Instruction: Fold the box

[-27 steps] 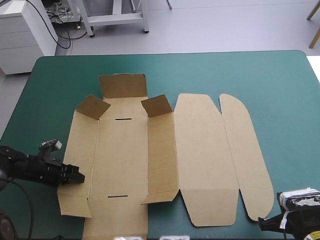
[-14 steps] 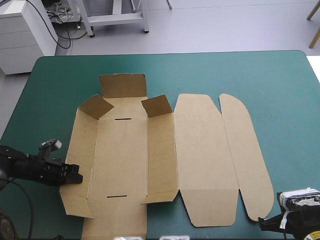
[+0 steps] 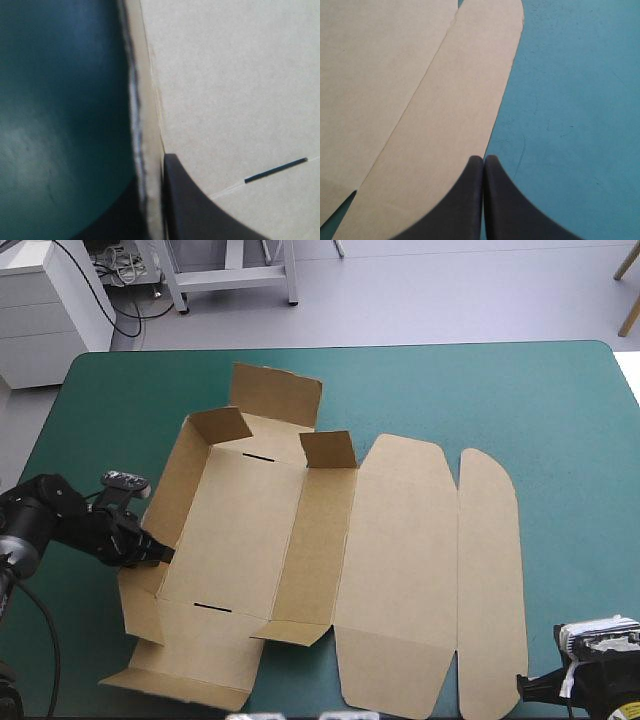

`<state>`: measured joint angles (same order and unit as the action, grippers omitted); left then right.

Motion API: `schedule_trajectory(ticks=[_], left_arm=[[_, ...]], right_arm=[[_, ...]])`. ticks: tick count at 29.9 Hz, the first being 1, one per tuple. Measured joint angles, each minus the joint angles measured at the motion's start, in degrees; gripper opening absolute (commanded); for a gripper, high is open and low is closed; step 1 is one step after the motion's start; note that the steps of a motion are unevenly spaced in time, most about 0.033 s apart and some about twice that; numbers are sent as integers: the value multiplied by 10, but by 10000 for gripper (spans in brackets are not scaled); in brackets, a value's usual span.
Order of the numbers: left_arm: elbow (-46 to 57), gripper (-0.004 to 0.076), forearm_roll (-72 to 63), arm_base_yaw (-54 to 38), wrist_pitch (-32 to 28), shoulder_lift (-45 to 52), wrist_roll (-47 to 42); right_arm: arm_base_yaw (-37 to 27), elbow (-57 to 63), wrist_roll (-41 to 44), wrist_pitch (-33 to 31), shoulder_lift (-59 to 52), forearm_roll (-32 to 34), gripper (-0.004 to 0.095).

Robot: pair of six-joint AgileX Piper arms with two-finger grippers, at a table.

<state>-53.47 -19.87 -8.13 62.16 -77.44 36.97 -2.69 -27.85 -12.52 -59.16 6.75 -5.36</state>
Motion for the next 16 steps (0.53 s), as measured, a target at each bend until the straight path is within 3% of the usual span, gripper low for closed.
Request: schedule_trajectory(ticks=[7, 16], left_arm=[[-80, -8, 106, 131, -47, 0, -21], [-131, -8, 244, 270, -162, -1, -40]], right_arm=[[0, 0, 0, 0, 0, 0, -21], [0, 0, 0, 0, 0, 0, -22]])
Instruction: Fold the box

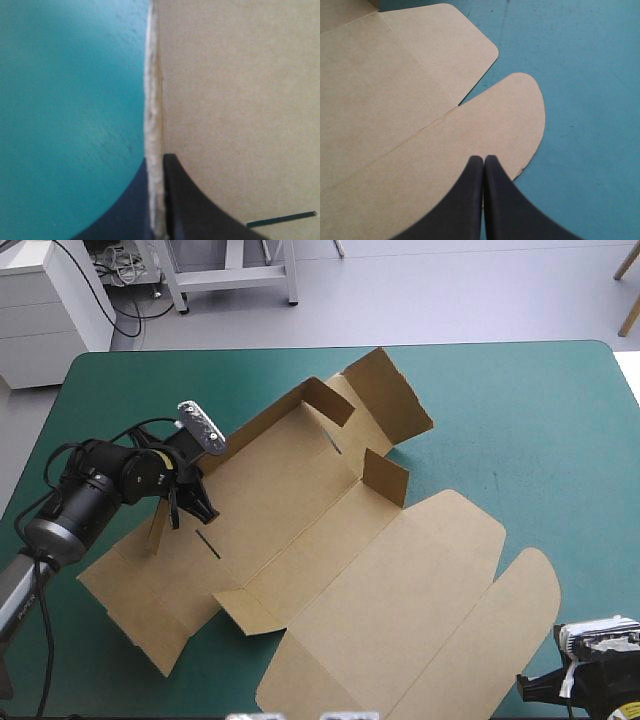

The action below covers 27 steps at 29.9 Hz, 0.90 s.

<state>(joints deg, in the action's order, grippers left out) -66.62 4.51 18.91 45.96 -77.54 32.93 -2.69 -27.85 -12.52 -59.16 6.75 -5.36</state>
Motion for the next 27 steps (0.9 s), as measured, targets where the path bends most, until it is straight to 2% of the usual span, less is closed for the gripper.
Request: schedule_trajectory(ticks=[6, 13, 21, 27], left_arm=[[0, -8, 94, 84, -63, -1, -2], [0, -8, 212, 179, -103, -3, -9], [0, -8, 414, 292, -123, -3, -95], [0, -8, 461, 348, -152, -7, -122]], right_arm=[[0, 0, 0, 0, 0, 0, -21], [0, 0, 0, 0, 0, 0, -22], [0, 0, 0, 0, 0, 0, -21], [0, 0, 0, 0, 0, 0, -21]])
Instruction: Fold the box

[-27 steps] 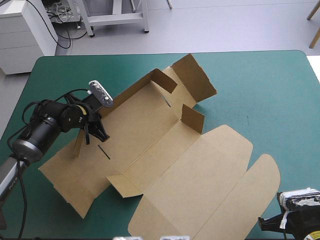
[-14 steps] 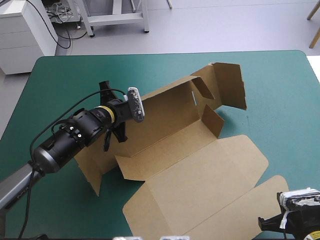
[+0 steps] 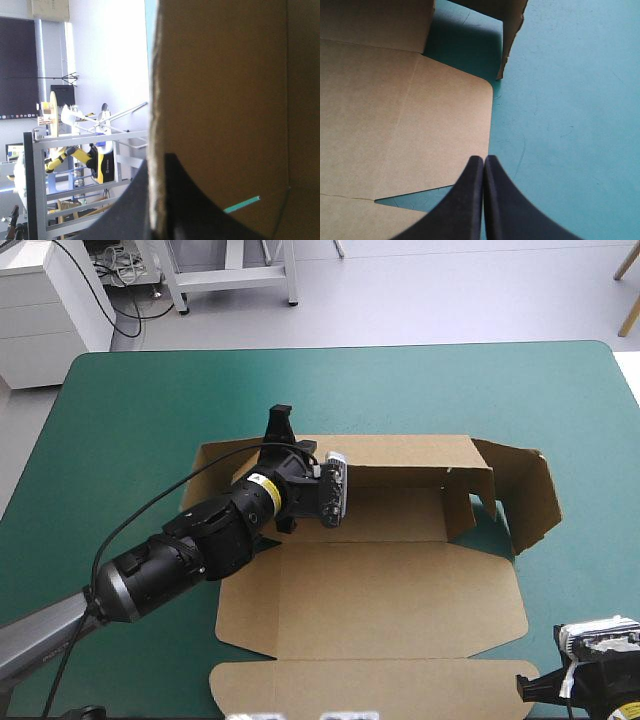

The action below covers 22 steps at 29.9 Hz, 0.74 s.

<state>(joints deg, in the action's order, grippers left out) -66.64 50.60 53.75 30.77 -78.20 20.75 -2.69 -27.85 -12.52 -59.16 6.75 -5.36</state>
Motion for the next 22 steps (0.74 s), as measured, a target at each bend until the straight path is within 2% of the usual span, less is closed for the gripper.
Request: schedule_trajectory(ticks=[7, 15, 22], left_arm=[[0, -8, 51, 7, 2, -37, -77], [4, -8, 203, 7, 22, -85, -232], [60, -8, 359, 16, 34, -91, -353]], right_arm=[[0, 0, 0, 0, 0, 0, -22], [0, 0, 0, 0, 0, 0, -21], [0, 0, 0, 0, 0, 0, -21]])
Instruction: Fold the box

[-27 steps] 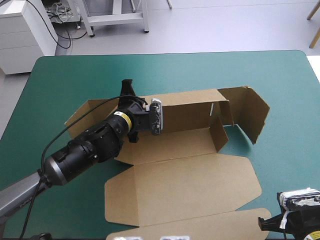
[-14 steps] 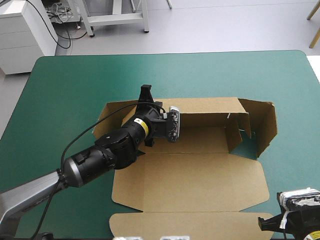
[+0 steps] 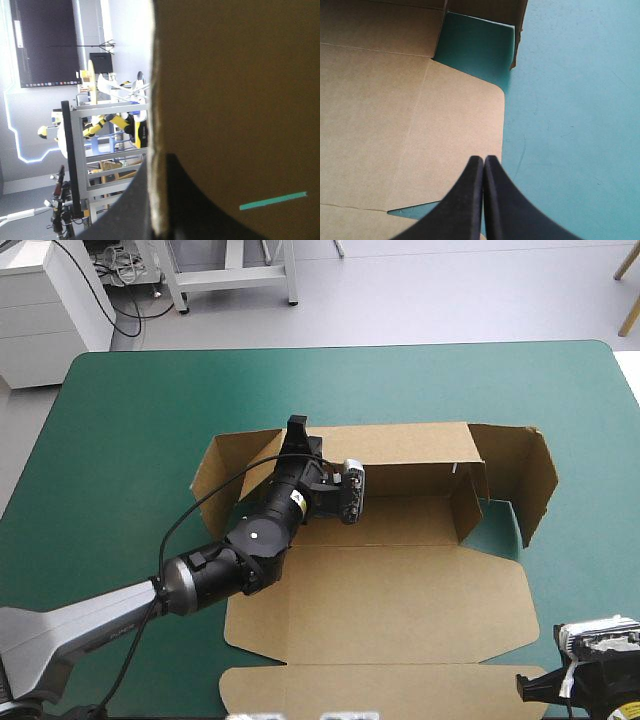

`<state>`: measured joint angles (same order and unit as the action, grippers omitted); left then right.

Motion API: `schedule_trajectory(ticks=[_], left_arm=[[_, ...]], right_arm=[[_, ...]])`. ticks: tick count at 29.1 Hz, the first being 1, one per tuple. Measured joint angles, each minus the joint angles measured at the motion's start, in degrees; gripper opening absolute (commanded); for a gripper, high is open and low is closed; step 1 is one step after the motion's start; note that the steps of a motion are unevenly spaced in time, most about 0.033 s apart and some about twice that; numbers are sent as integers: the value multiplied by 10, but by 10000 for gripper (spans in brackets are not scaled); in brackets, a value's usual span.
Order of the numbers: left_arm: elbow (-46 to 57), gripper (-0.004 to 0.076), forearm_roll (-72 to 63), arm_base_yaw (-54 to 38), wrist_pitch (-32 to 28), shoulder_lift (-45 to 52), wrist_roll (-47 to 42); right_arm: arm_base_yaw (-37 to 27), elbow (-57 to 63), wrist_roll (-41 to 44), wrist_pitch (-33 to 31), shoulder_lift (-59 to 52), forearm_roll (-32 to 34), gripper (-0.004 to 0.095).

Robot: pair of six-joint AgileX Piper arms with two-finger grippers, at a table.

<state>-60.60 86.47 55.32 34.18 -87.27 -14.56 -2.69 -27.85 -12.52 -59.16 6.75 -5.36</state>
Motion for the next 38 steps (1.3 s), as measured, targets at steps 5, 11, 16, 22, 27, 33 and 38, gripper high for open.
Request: schedule_trajectory(ticks=[5, 11, 16, 22, 27, 33, 38], left_arm=[[33, -8, 89, 4, 11, -1, -93], [41, -8, 105, 4, 12, -1, -103], [41, -8, 107, 4, 11, -1, -105], [41, -8, 107, 4, 10, -1, -107], [41, -8, 107, 4, 10, -1, -108], [41, -8, 107, 4, 10, -1, -108], [41, -8, 107, 4, 10, -1, -108]], right_arm=[[0, 0, 0, 0, 0, 0, -9], [0, 0, 2, 0, 0, 0, 354], [0, 0, 9, 0, 0, -2, 749], [0, 0, 10, 5, 0, -55, 786], [0, 0, 8, 34, 1, -105, 786], [0, -26, 28, 53, 65, -95, 784], [0, -135, 28, 76, 206, -53, 780]])
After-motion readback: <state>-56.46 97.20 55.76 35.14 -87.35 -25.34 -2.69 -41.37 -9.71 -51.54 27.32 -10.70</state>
